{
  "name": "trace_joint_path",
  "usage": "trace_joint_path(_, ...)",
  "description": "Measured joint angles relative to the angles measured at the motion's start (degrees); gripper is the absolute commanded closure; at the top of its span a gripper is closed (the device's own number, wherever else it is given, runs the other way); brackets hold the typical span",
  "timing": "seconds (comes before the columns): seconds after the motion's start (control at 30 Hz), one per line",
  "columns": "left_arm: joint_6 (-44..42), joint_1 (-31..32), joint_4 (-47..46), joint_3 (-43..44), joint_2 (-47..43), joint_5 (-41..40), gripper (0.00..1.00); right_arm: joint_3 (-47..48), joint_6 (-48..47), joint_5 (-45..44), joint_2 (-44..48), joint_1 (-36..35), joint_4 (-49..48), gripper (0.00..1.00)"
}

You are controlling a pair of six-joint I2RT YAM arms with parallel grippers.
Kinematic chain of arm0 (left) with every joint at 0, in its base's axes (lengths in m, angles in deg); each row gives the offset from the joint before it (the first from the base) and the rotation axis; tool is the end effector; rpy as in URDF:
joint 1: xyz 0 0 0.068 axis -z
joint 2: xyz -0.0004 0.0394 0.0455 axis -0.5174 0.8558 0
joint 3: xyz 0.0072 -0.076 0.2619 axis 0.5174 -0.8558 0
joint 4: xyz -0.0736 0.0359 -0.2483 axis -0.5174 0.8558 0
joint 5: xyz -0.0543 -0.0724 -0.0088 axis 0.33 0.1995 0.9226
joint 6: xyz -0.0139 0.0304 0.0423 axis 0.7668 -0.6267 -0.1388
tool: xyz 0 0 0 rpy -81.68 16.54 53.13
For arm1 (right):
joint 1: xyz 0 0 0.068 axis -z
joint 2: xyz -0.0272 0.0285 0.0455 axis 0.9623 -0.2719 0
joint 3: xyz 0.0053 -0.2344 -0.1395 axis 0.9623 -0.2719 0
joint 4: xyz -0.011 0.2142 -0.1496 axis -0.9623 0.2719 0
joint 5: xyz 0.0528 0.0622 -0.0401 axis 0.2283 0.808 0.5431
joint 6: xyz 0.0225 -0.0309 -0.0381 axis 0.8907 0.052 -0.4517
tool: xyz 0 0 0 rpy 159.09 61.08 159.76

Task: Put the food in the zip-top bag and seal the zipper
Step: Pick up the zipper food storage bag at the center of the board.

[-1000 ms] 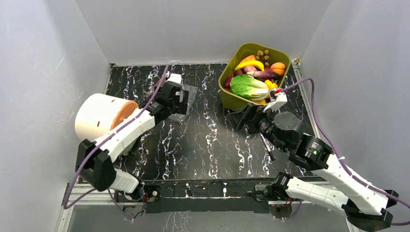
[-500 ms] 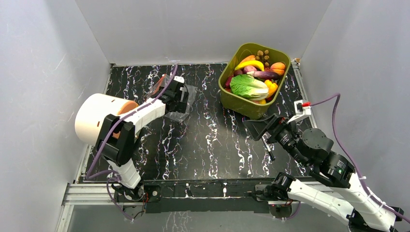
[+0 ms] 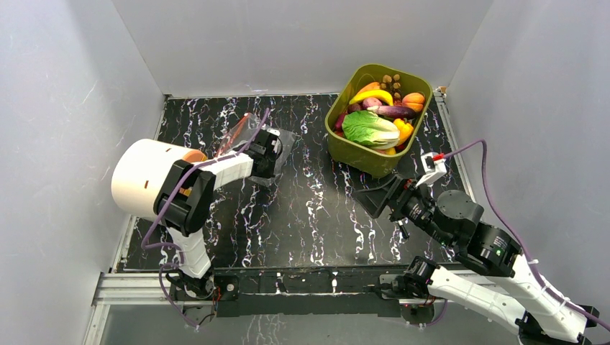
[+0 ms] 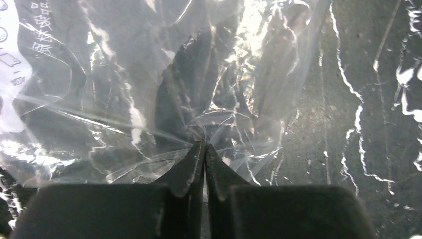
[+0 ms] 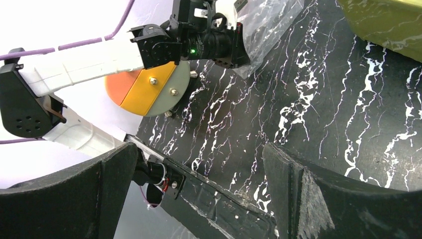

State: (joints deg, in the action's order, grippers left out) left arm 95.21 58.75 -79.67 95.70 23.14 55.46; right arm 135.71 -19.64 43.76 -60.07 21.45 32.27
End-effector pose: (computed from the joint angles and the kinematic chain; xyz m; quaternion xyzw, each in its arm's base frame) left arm 0.3453 -0.1710 0.1668 0.1053 0.9295 -0.0033 0.3536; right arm 0.0600 0.0651 0.3721 0.0138 0.7843 0.3961 0.4772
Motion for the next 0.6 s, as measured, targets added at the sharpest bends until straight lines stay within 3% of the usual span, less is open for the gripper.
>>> trace_joint_path(0.3, 7.5, 2.9, 1.9, -2.3, -6.2, 11.4, 1.00, -3.6, 0.4, -0.1, 1.2, 0.0, -0.3, 0.05)
trace_joint_path(0.6, 19.2, 5.8, -5.5, -10.4, -17.5, 24.1, 1.00, -4.8, 2.3, -1.0, -1.7, 0.0, -0.3, 0.08)
